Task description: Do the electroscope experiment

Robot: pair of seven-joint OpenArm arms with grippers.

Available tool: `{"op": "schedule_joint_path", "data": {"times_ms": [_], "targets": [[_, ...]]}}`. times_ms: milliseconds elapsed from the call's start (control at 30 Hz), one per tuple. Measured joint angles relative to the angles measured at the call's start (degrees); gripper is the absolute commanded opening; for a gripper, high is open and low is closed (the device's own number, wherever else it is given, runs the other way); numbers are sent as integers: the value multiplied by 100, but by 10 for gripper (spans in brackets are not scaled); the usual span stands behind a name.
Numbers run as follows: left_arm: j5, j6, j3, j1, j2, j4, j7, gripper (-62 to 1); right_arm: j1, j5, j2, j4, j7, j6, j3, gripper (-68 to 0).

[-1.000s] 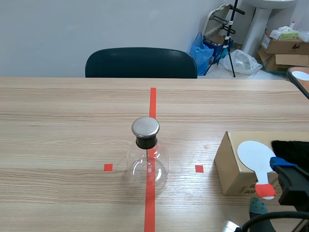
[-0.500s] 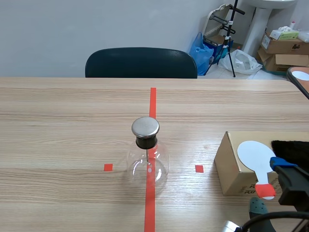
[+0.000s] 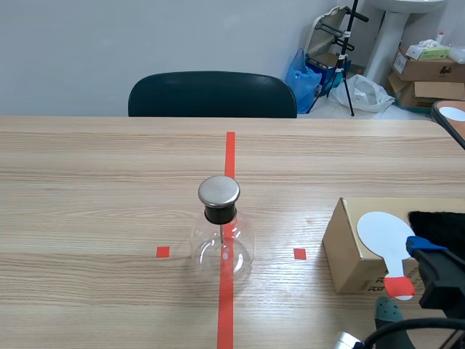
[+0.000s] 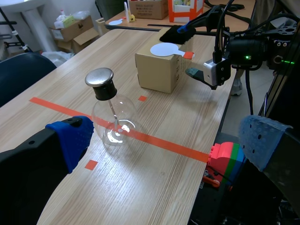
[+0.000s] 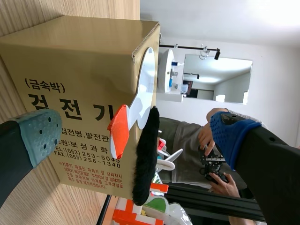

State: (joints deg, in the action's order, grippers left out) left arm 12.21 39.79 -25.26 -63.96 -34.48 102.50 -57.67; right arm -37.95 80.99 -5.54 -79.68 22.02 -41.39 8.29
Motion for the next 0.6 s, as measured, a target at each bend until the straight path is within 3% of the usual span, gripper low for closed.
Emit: {"op": "schedule_joint_path", "data": {"times_ms": [600], "targets": [[-2, 0, 0, 0, 0, 0, 168, 14, 0, 0, 0, 0, 0, 0, 0, 4]]}}
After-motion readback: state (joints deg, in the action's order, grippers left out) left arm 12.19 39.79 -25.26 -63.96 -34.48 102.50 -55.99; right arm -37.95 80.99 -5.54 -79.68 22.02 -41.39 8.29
